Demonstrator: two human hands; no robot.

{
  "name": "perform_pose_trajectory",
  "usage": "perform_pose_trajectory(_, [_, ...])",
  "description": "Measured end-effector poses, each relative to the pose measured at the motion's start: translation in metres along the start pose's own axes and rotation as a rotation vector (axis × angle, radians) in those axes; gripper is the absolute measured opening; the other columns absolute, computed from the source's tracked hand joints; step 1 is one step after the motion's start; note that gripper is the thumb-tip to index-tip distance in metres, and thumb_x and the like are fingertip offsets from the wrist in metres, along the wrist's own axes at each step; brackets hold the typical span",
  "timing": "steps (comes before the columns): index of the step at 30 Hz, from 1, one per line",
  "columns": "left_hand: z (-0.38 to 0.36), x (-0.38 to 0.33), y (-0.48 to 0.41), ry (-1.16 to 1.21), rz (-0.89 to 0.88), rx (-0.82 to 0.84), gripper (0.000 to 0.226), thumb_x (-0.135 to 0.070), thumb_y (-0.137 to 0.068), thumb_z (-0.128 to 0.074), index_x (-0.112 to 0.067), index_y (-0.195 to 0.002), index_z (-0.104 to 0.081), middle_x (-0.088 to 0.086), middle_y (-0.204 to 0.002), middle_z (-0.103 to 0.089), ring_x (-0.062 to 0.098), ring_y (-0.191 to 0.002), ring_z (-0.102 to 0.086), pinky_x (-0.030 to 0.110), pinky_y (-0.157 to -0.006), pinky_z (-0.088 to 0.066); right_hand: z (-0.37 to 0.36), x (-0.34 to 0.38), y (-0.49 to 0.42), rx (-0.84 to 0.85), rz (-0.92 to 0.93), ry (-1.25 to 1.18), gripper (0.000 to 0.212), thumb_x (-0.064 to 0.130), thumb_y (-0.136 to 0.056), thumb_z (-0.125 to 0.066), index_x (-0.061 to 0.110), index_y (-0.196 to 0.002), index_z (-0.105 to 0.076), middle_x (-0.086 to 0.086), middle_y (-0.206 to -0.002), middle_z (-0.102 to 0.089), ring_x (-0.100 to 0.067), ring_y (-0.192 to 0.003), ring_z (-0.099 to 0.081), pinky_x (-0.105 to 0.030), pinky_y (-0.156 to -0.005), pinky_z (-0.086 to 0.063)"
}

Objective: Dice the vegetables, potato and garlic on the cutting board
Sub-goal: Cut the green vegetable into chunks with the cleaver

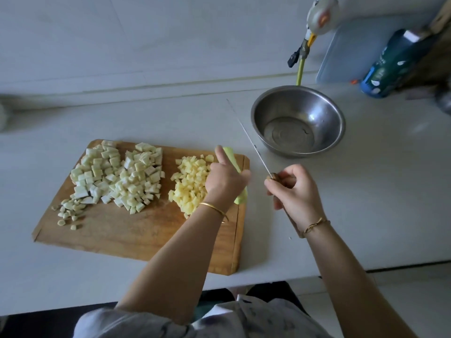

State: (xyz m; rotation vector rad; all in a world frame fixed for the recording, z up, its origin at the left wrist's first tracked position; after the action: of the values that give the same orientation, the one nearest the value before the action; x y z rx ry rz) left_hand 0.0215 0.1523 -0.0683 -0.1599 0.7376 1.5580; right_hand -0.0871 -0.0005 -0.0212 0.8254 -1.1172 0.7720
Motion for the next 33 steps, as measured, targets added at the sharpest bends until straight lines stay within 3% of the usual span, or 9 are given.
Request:
perform_pose_trajectory(3, [0.030,0.018,0.010,0.340,0.013,-0.024,0.070,-0.031,-0.084,-0.057,-0.019,-0.135,-0.011,0.008,-0.100,-0.056,0.027,-0.081,-0.061,0.045,-0.078,-0.056,-0.002,0.004,0.001,0.044,0.014,-0.031,0.019,0.006,-0.085,-0.064,-0.004,-0.090,-0.049,-0.018,-0.066,-0.062,-0.027,-0.048,-0.048,-0.033,-0.047,-0.041])
perform_pose_trajectory(7, [0.087,0.073,0.030,0.682,0.087,-0.138,0.060,-0.022,-0.088,-0.058,-0.010,-0.132,-0.019,0.002,-0.094,-0.050,0.014,-0.075,-0.059,0.029,-0.056,-0.053,-0.022,0.009,0.007,0.243,0.017,-0.023,0.015,0.007,-0.089,-0.056,0.001,-0.079,-0.048,-0.011,-0.055,-0.054,-0.023,-0.040,-0.043,-0.036,-0.046,-0.037])
perform_pose_trajectory(9, [0.107,0.107,0.043,0.767,0.150,-0.196,0.051,-0.022,-0.090,-0.057,-0.012,-0.127,-0.023,0.005,-0.097,-0.051,0.014,-0.077,-0.059,0.025,-0.052,-0.052,-0.038,0.010,0.014,0.377,0.018,0.014,0.030,0.010,-0.091,-0.058,0.008,-0.069,-0.037,-0.011,-0.054,-0.049,-0.021,-0.037,-0.039,-0.031,-0.041,-0.034])
perform_pose_trajectory(11, [0.121,0.136,0.056,0.827,0.209,-0.258,0.046,-0.021,-0.092,-0.055,-0.014,-0.125,-0.024,0.004,-0.098,-0.051,0.014,-0.077,-0.058,0.022,-0.048,-0.050,-0.058,0.008,0.023,0.527,0.017,0.095,0.035,0.016,-0.093,-0.060,0.014,-0.072,-0.032,-0.009,-0.055,-0.047,-0.019,-0.037,-0.037,-0.027,-0.037,-0.032])
perform_pose_trajectory(18, [0.121,0.195,0.087,0.857,0.378,-0.384,0.059,-0.025,-0.088,-0.054,-0.009,-0.136,-0.024,0.000,-0.096,-0.046,0.011,-0.081,-0.052,0.027,-0.059,-0.043,-0.108,-0.005,0.046,0.840,0.088,0.518,0.020,0.020,-0.093,-0.058,0.009,-0.081,-0.047,-0.004,-0.054,-0.049,-0.018,-0.035,-0.039,-0.026,-0.036,-0.032])
perform_pose_trajectory(21, [0.116,0.198,0.092,0.863,0.397,-0.380,0.060,-0.025,-0.088,-0.055,-0.010,-0.138,-0.023,0.001,-0.097,-0.048,0.010,-0.080,-0.051,0.026,-0.057,-0.042,-0.113,-0.014,0.048,0.898,0.057,0.608,0.022,0.021,-0.093,-0.058,0.001,-0.093,-0.050,-0.007,-0.057,-0.050,-0.017,-0.035,-0.039,-0.026,-0.036,-0.032])
perform_pose_trajectory(24, [0.113,0.194,0.094,0.857,0.382,-0.357,0.055,-0.025,-0.088,-0.055,-0.013,-0.133,-0.026,0.000,-0.093,-0.048,0.011,-0.080,-0.053,0.025,-0.057,-0.043,-0.110,-0.018,0.044,0.914,0.047,0.677,0.020,0.024,-0.093,-0.059,0.005,-0.100,-0.055,-0.006,-0.059,-0.050,-0.019,-0.039,-0.040,-0.027,-0.038,-0.033])
perform_pose_trajectory(29, [0.116,0.187,0.095,0.848,0.362,-0.339,0.040,-0.026,-0.088,-0.055,-0.016,-0.116,-0.029,0.000,-0.094,-0.047,0.011,-0.081,-0.052,0.027,-0.060,-0.044,-0.102,-0.016,0.032,0.869,0.070,0.718,0.009,0.024,-0.092,-0.060,0.015,-0.091,-0.060,-0.003,-0.055,-0.048,-0.018,-0.038,-0.037,-0.026,-0.039,-0.031])
perform_pose_trajectory(33, [0.117,0.185,0.093,0.843,0.350,-0.317,0.041,-0.029,-0.087,-0.055,-0.016,-0.118,-0.031,0.003,-0.099,-0.050,0.017,-0.086,-0.055,0.031,-0.066,-0.048,-0.100,-0.012,0.016,0.805,0.080,0.714,0.016,0.022,-0.091,-0.061,0.006,-0.089,-0.058,-0.004,-0.054,-0.045,-0.018,-0.038,-0.035,-0.025,-0.037,-0.030])
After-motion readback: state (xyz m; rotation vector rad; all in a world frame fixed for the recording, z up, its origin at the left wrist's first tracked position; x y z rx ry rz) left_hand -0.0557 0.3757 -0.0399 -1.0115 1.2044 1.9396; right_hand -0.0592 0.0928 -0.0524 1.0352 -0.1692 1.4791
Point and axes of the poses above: each hand's wrist, its own y-axis away from the middle knuckle, its own z-axis out of the back of the hand, x = y × z, the point moved 10 cm from there along -y, towards the middle knuckle
